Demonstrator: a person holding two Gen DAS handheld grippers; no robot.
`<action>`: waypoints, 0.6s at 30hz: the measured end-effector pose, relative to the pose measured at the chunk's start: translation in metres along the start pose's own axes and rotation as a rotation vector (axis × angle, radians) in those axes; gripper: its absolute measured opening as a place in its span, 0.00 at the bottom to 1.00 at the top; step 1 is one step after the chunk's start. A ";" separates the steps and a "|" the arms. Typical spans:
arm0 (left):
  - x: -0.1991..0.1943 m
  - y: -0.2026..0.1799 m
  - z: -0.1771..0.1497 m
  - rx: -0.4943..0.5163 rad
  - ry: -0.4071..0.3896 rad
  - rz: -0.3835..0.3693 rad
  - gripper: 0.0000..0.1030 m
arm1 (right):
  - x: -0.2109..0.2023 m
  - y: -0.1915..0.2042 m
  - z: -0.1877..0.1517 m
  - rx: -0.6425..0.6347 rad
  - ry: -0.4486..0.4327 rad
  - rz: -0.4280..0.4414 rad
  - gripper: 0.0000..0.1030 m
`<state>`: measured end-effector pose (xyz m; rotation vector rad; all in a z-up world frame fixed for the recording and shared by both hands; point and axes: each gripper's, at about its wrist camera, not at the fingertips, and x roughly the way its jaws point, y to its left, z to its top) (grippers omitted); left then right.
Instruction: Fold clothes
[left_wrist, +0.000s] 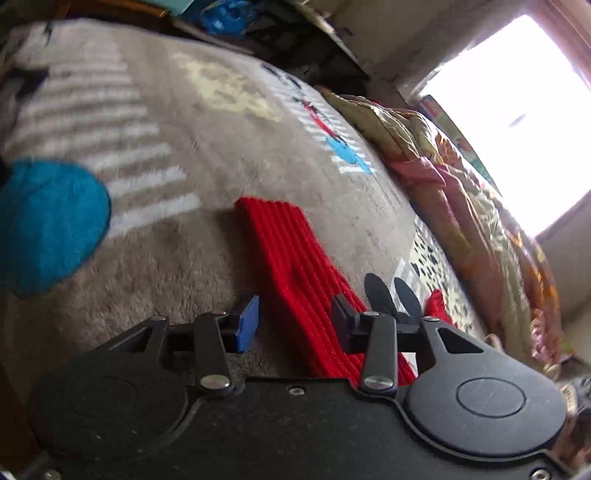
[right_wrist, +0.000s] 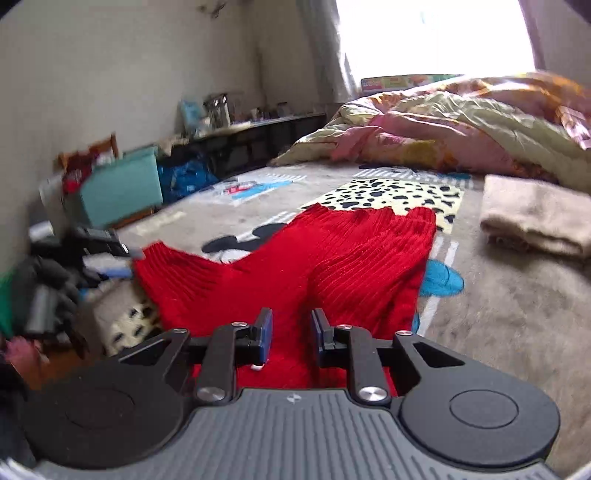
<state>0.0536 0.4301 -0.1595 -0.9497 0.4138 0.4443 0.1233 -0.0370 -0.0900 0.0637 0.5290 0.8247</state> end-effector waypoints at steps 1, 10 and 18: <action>0.002 0.002 0.000 -0.018 -0.001 -0.008 0.38 | -0.004 -0.008 -0.003 0.041 -0.007 -0.003 0.23; -0.009 -0.052 -0.007 0.122 -0.089 -0.115 0.07 | -0.033 -0.075 -0.045 0.364 -0.035 -0.054 0.26; -0.048 -0.226 -0.101 0.631 -0.215 -0.399 0.06 | -0.051 -0.106 -0.067 0.575 -0.127 -0.002 0.32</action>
